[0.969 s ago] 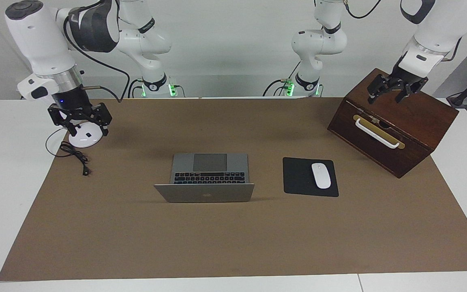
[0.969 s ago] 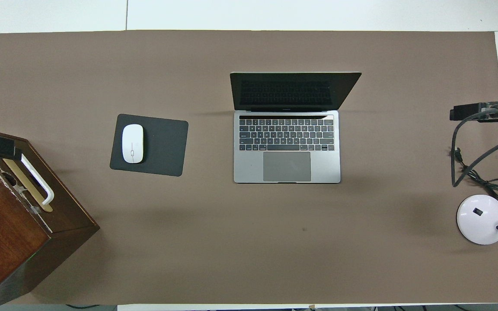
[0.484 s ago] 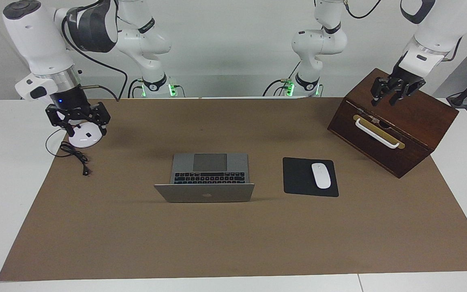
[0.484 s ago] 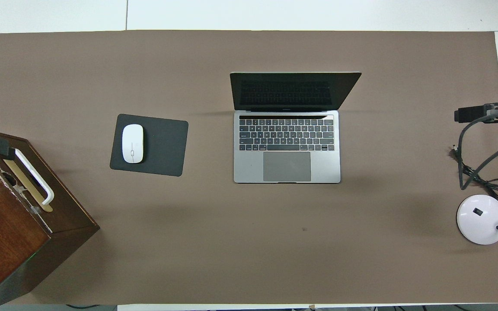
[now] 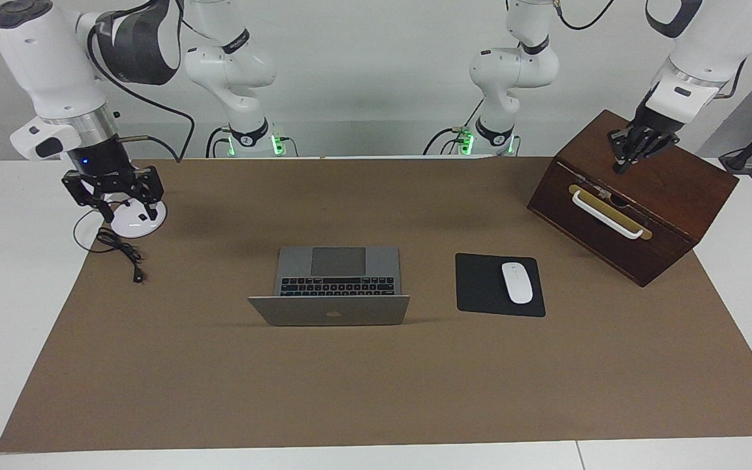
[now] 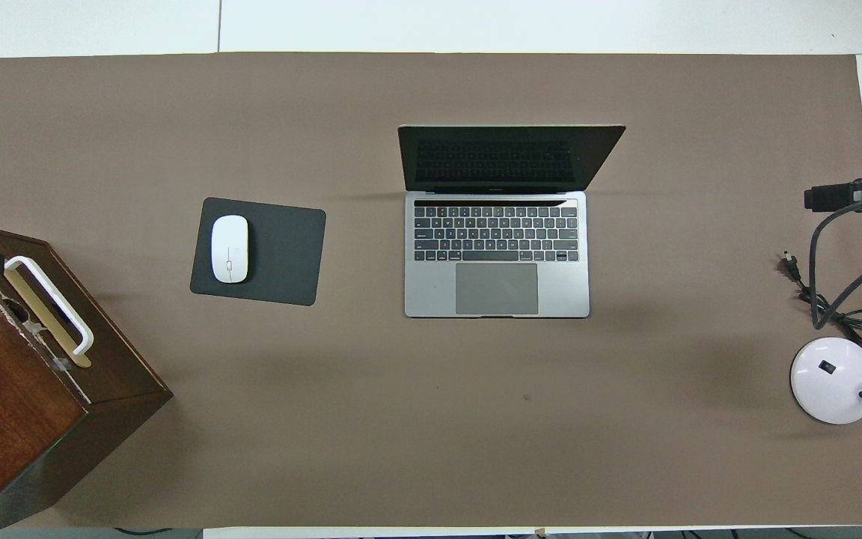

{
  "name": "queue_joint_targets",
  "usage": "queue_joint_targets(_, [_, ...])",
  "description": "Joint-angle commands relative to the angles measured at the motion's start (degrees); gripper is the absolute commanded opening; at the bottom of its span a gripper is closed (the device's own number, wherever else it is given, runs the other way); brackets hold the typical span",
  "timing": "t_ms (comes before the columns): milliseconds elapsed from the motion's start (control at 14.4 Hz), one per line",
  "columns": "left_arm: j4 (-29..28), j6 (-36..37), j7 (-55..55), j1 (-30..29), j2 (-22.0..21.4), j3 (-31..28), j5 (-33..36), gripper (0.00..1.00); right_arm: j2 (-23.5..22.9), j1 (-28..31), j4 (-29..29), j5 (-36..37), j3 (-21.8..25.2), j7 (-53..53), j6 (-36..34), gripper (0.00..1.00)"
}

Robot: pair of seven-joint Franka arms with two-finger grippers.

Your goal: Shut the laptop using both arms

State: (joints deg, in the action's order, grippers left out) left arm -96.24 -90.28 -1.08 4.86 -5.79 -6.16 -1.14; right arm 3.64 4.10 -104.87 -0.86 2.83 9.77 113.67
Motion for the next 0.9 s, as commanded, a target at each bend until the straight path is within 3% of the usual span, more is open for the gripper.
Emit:
queue_joint_targets(0, [-0.2,-1.9,3.4,-0.5,0.1,0.3,-0.1,0.0,-3.0,1.8,4.0,0.3,-0.2,1.7,1.9,0.17])
queue_joint_targets(69, [-0.3,-2.6,4.1,-0.4,0.1,0.4,-0.1,0.0,-4.4,2.2,5.0,0.3,-0.2,1.7,3.4,0.0])
queue_joint_targets(346, [-1.6,-9.3,12.7,0.6,0.1,0.8,-0.5,0.0,-12.2,3.5,12.4,0.0,-0.3,1.5,6.5,0.0])
queue_joint_targets(692, [-2.0,-13.4,12.7,4.8,0.3,1.0,-0.7,0.0,-21.0,3.5,16.7,-0.1,-0.4,1.0,9.9,0.0])
queue_joint_targets(830, [-4.1,-14.6,12.4,5.8,-0.3,1.1,-1.6,0.0,-25.4,3.5,21.4,0.1,-0.4,0.9,10.2,0.0])
